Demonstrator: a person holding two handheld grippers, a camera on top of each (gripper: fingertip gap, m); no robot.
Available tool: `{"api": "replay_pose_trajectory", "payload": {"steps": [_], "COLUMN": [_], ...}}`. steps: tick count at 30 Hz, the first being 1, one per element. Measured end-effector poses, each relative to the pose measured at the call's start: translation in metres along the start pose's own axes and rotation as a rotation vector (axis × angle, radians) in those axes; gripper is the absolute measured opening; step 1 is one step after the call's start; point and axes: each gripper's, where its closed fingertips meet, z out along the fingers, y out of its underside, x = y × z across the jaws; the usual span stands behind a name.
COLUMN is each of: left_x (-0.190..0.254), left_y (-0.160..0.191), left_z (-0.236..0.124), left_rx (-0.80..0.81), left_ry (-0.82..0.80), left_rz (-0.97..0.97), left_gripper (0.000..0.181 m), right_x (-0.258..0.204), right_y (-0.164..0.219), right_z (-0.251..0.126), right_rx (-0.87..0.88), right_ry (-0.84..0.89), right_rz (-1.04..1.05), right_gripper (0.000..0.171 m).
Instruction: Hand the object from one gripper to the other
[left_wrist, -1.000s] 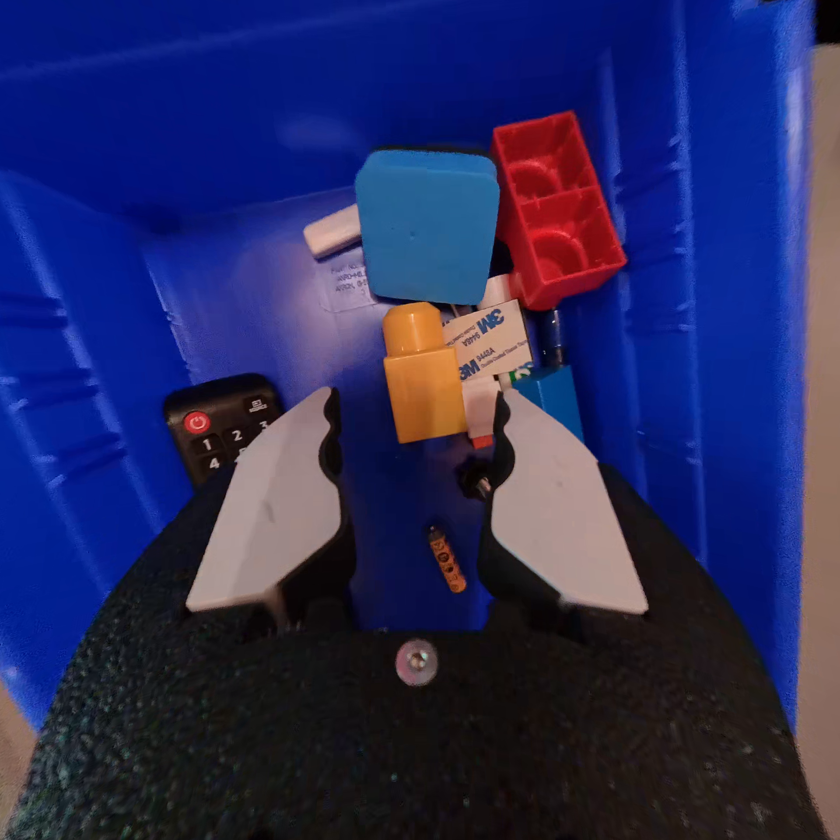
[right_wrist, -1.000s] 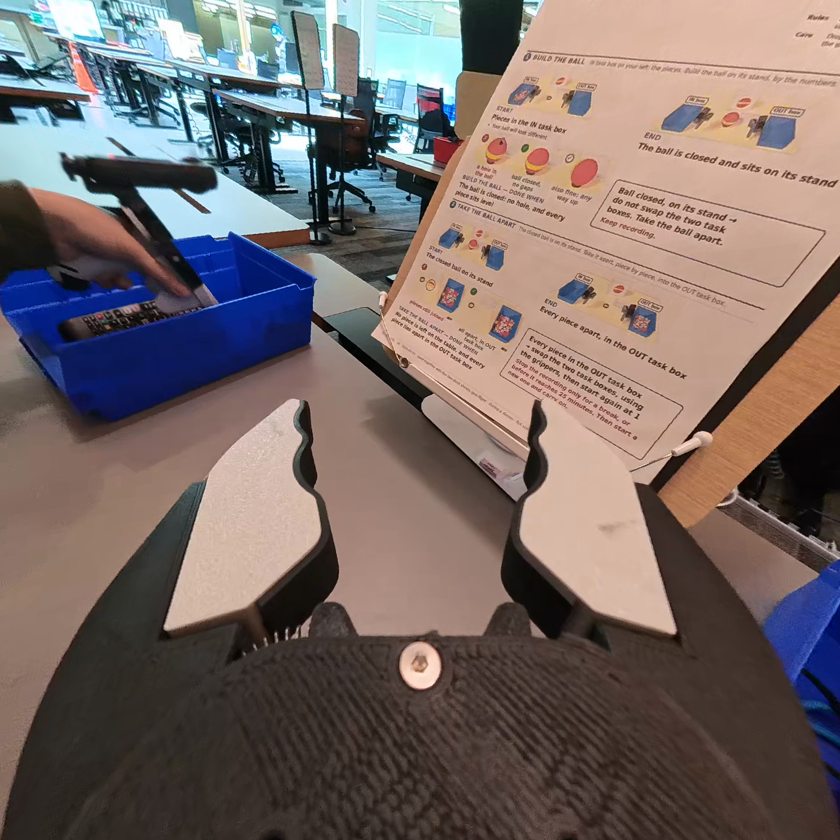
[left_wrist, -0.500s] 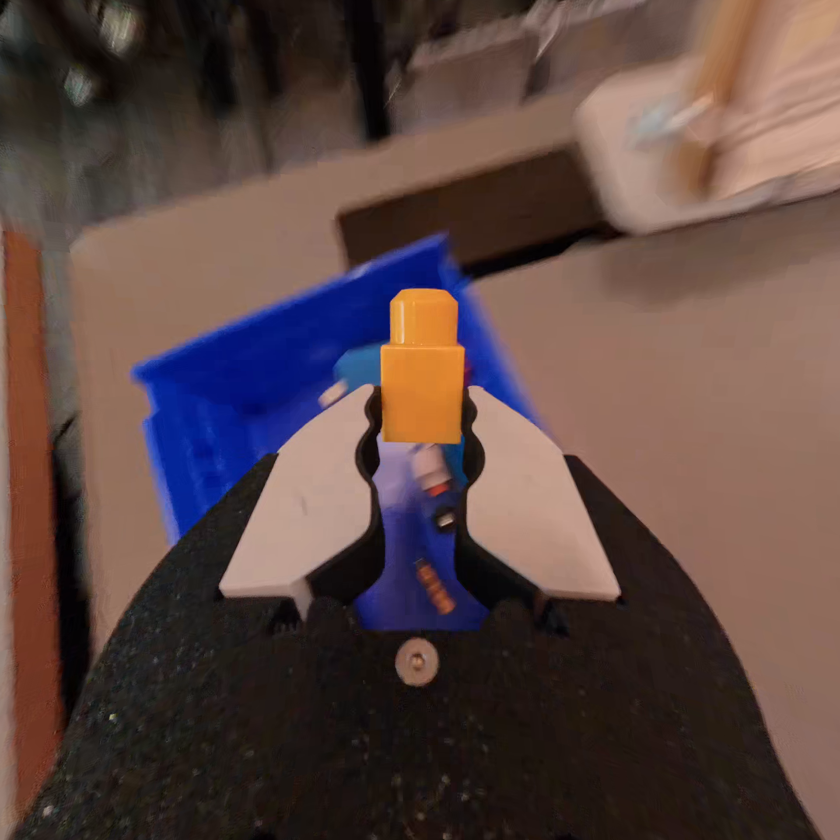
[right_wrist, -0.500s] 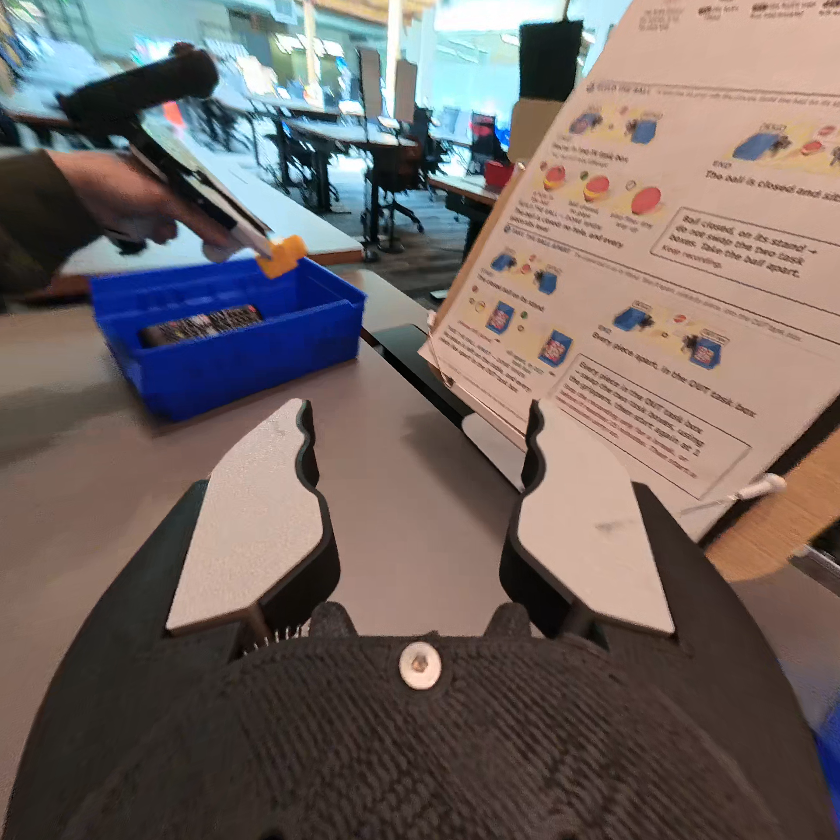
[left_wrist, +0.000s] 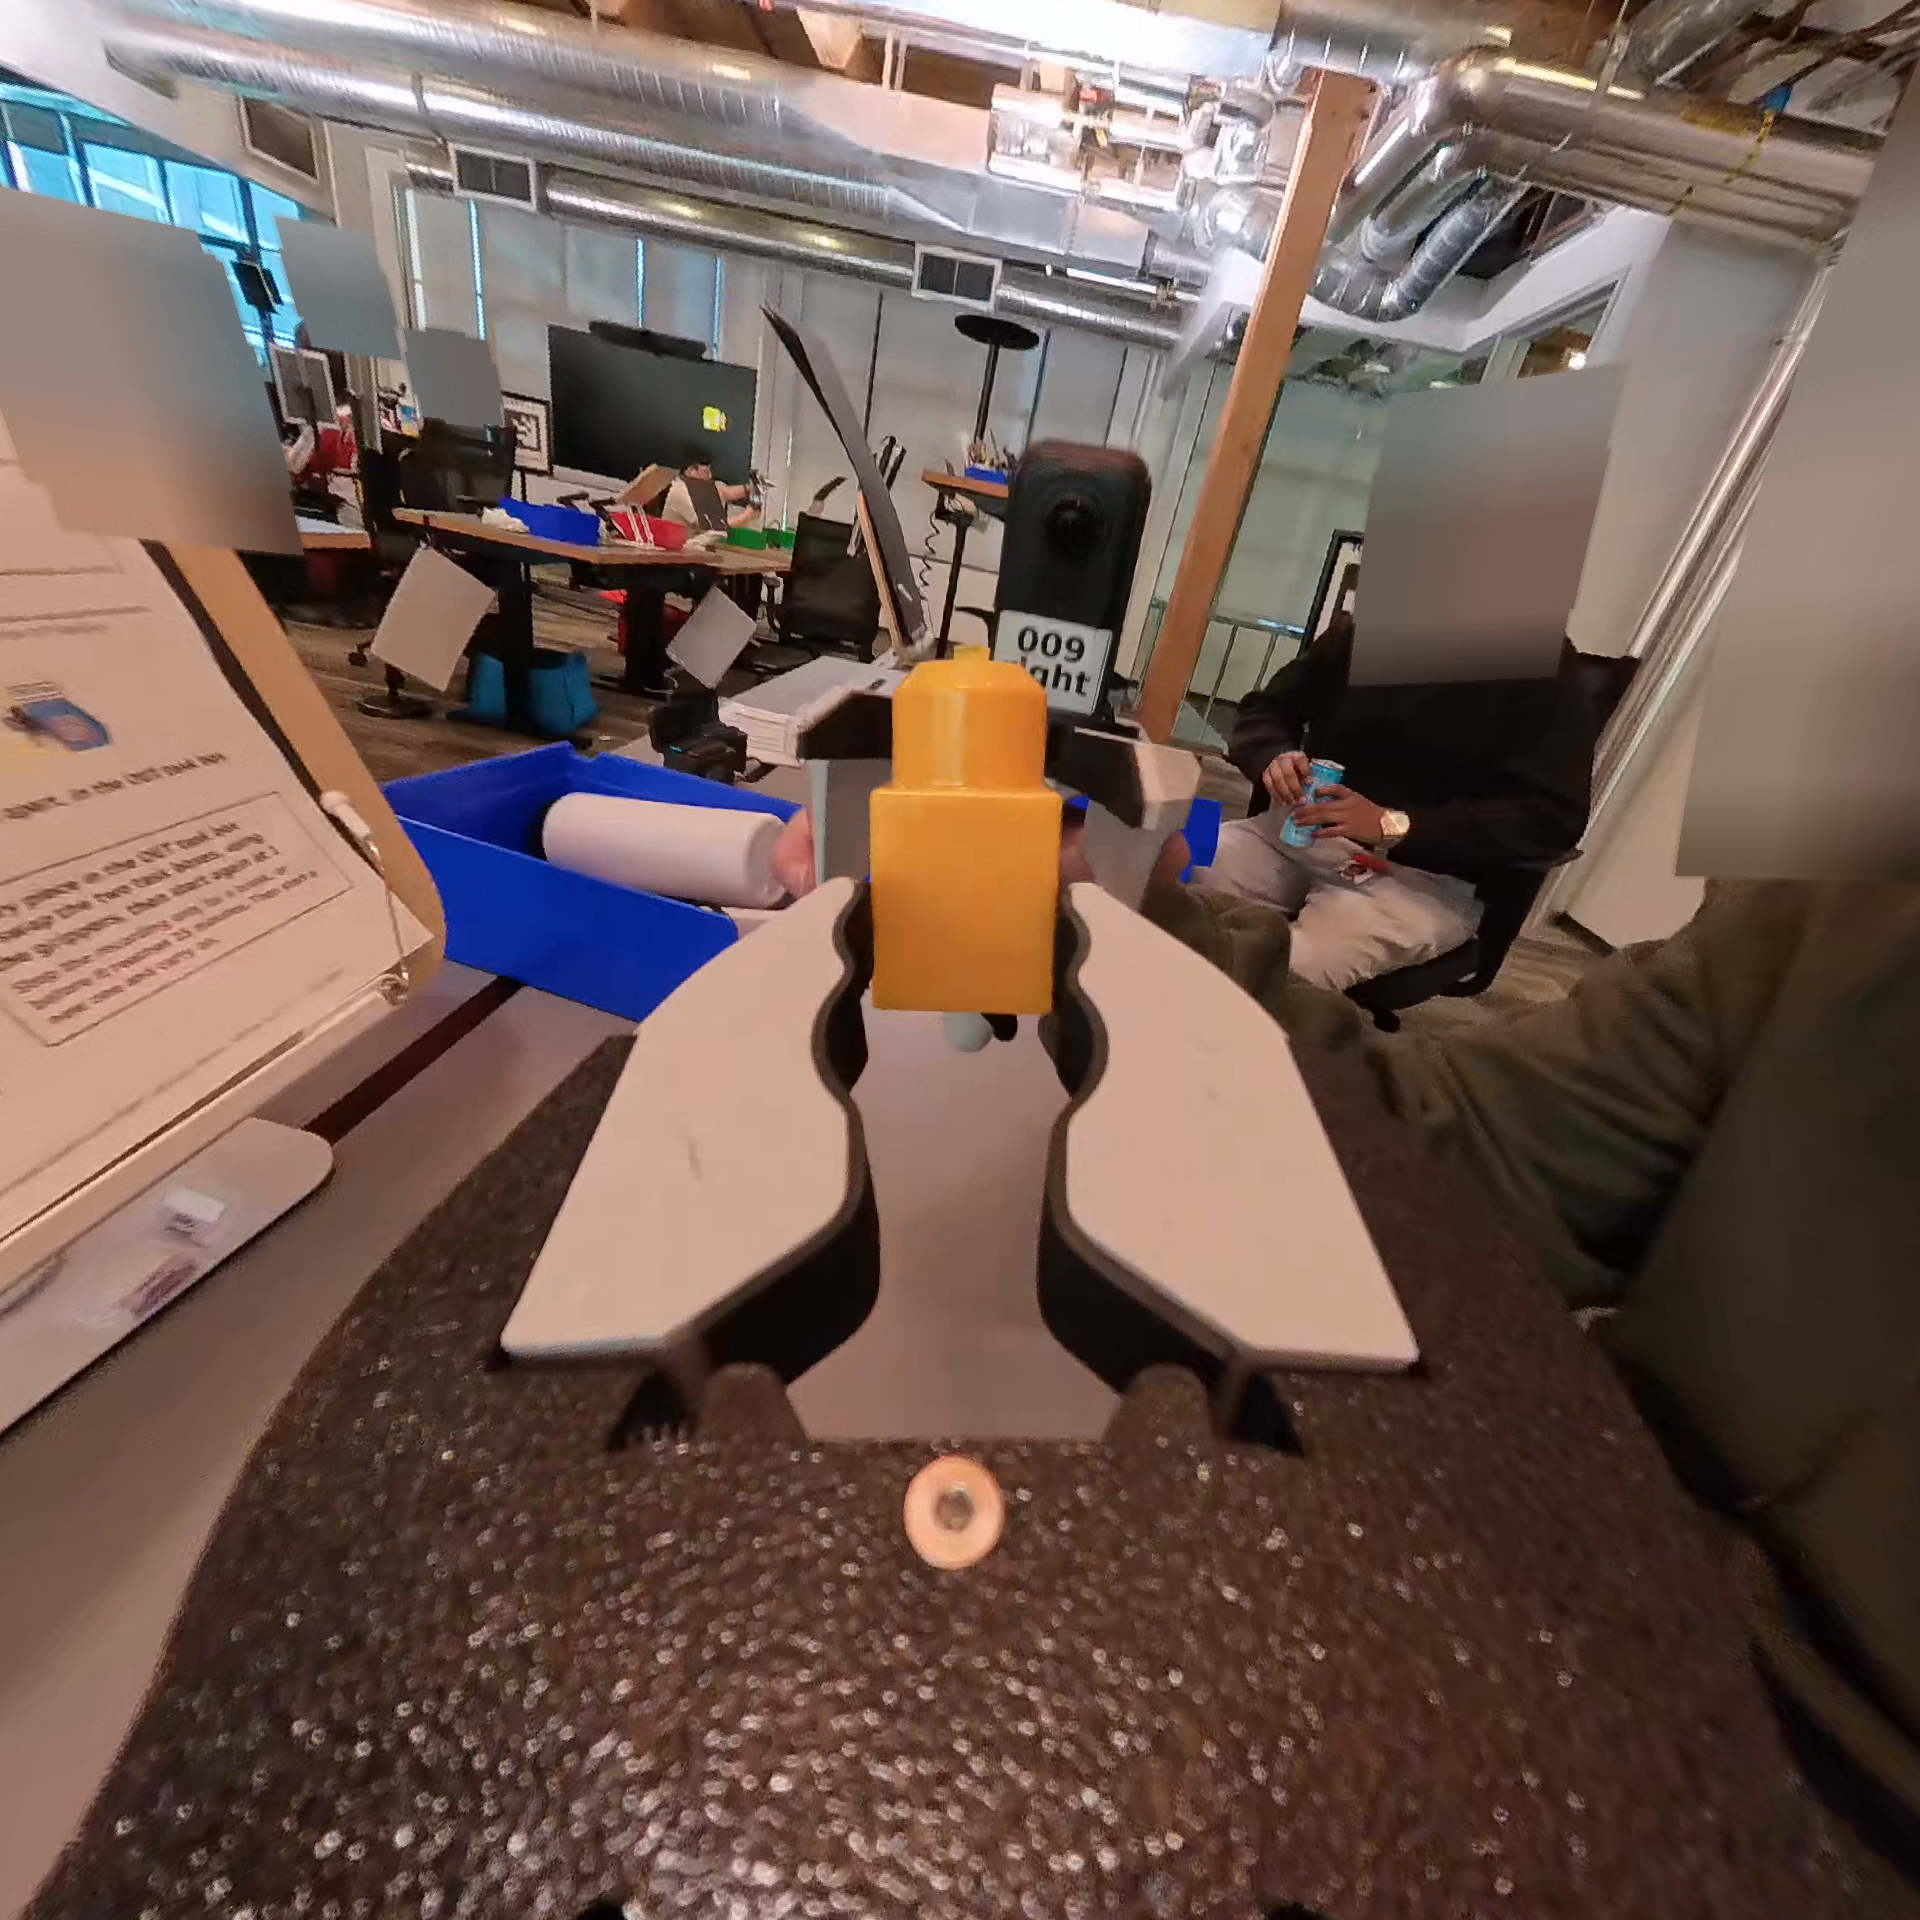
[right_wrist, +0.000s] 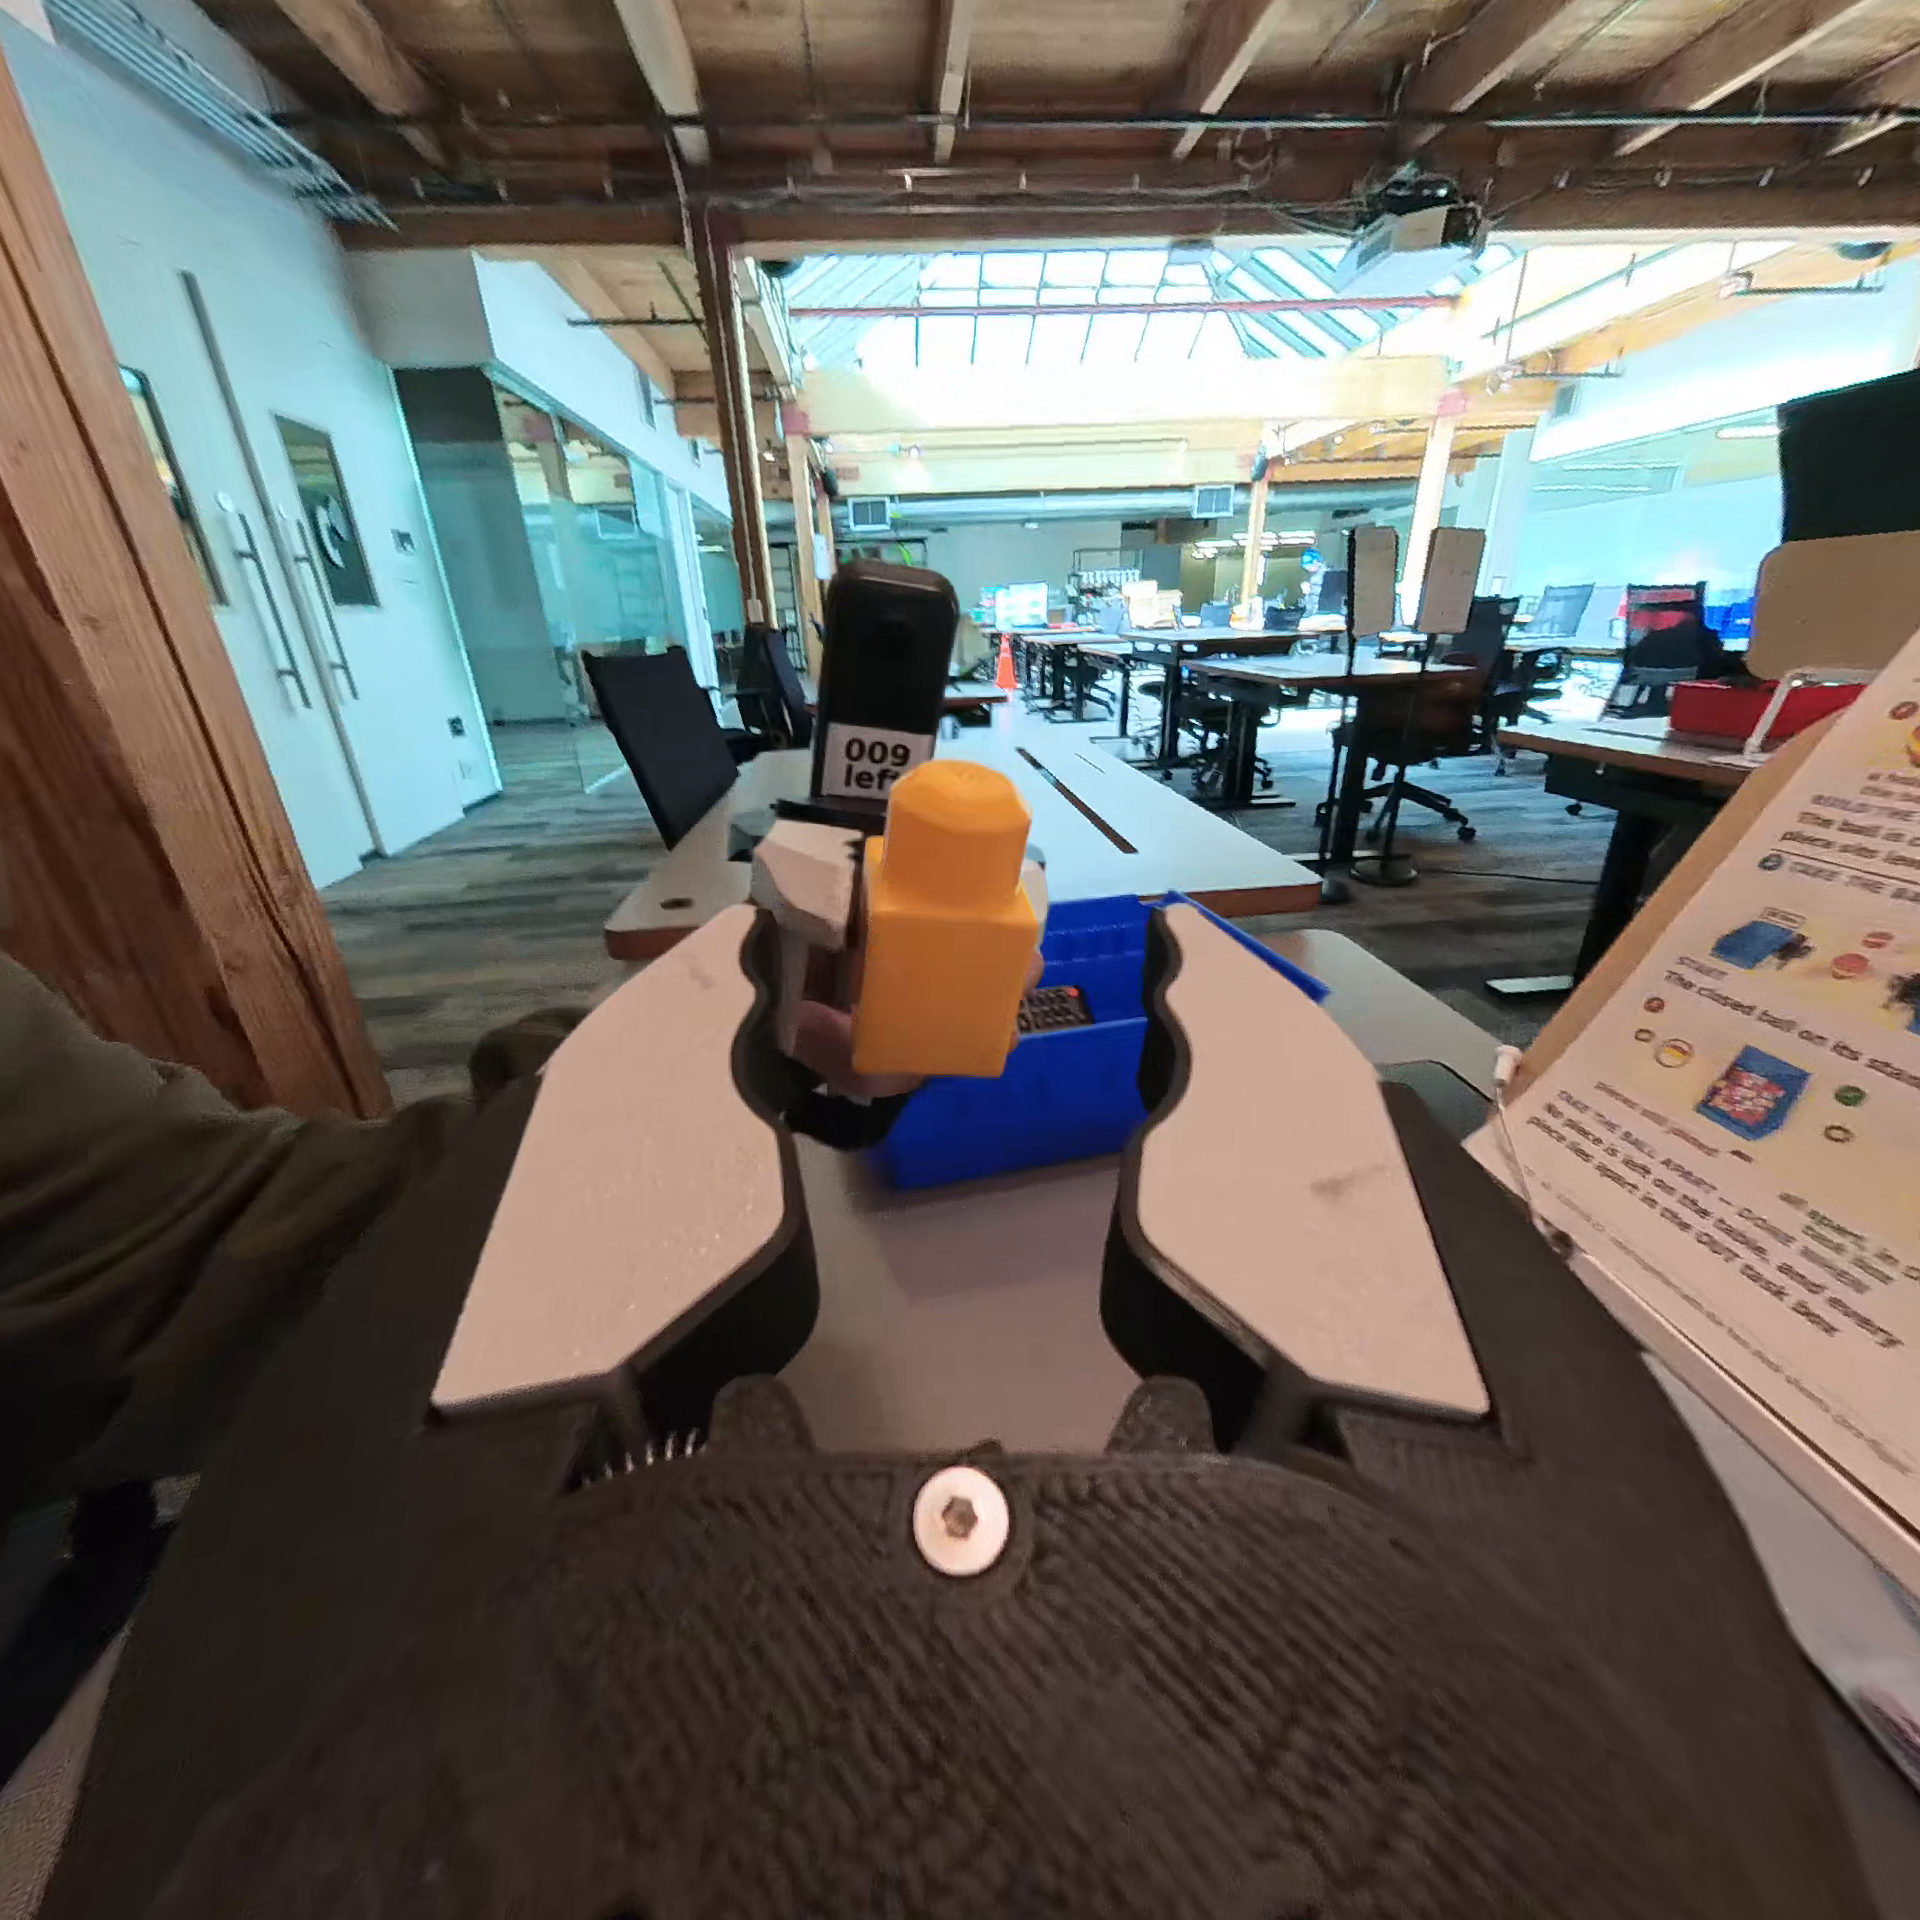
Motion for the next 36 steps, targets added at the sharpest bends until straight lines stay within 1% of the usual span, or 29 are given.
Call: {"api": "replay_pose_trajectory", "payload": {"steps": [1, 3, 6, 7, 11, 13, 14, 16, 19, 20, 22, 23, 26, 28, 29, 30, 35, 36], "left_x": [0.0, -0.004, -0.007, -0.007, -0.008, -0.015, -0.022, -0.031, -0.035, -0.036, -0.036, -0.034, -0.036, -0.04, -0.041, -0.042, -0.042, -0.039], "left_y": [0.005, 0.01, 0.009, 0.009, 0.007, 0.0, -0.005, -0.012, -0.011, -0.013, -0.019, -0.019, -0.016, -0.019, -0.021, -0.023, -0.023, -0.024], "left_z": [0.005, 0.01, 0.012, 0.012, 0.01, 0.01, 0.008, 0.006, 0.012, 0.016, 0.023, 0.028, 0.038, 0.038, 0.036, 0.035, 0.033, 0.033], "left_rx": [-0.009, -0.023, -0.014, -0.012, -0.008, 0.024, 0.045, 0.054, -0.029, -0.042, -0.037, -0.042, -0.088, -0.078, -0.064, -0.048, 0.006, 0.038], "left_ry": [0.007, 0.003, 0.008, 0.005, -0.026, -0.103, -0.185, -0.333, -0.509, -0.565, -0.682, -0.712, -0.787, -0.864, -0.897, -0.914, -0.856, -0.814], "left_rz": [0.006, 0.018, 0.004, 0.012, 0.038, 0.067, 0.116, 0.283, 0.596, 0.705, 0.909, 0.992, 1.129, 1.176, 1.185, 1.181, 1.065, 0.995], "left_gripper": [0.033, 0.033, 0.033, 0.033, 0.033, 0.038, 0.04, 0.046, 0.057, 0.06, 0.059, 0.058, 0.057, 0.05, 0.041, 0.037, 0.035, 0.035], "right_x": [0.002, 0.005, 0.005, 0.006, 0.007, 0.014, 0.023, 0.039, 0.055, 0.058, 0.059, 0.059, 0.054, 0.052, 0.051, 0.05, 0.047, 0.044], "right_y": [0.003, 0.009, 0.014, 0.016, 0.015, 0.011, 0.006, -0.008, -0.023, -0.026, -0.028, -0.028, -0.026, -0.019, -0.017, -0.015, -0.016, -0.018], "right_z": [-0.002, -0.006, -0.005, -0.004, -0.002, -0.001, -0.003, -0.011, -0.026, -0.029, -0.033, -0.032, -0.027, -0.021, -0.018, -0.016, -0.016, -0.017], "right_rx": [-0.016, -0.051, -0.073, -0.076, -0.069, -0.062, -0.03, 0.063, 0.208, 0.239, 0.282, 0.287, 0.264, 0.21, 0.19, 0.176, 0.148, 0.141], "right_ry": [0.011, 0.016, 0.004, 0.011, -0.005, 0.032, 0.096, 0.203, 0.286, 0.299, 0.291, 0.28, 0.252, 0.25, 0.256, 0.257, 0.279, 0.267], "right_rz": [-0.019, -0.042, -0.062, -0.076, -0.05, -0.028, -0.018, 0.055, 0.206, 0.245, 0.307, 0.33, 0.326, 0.294, 0.282, 0.269, 0.181, 0.135], "right_gripper": [0.061, 0.051, 0.046, 0.035, 0.035, 0.035, 0.035, 0.035, 0.034, 0.035, 0.035, 0.035, 0.035, 0.035, 0.035, 0.035, 0.035, 0.035]}}
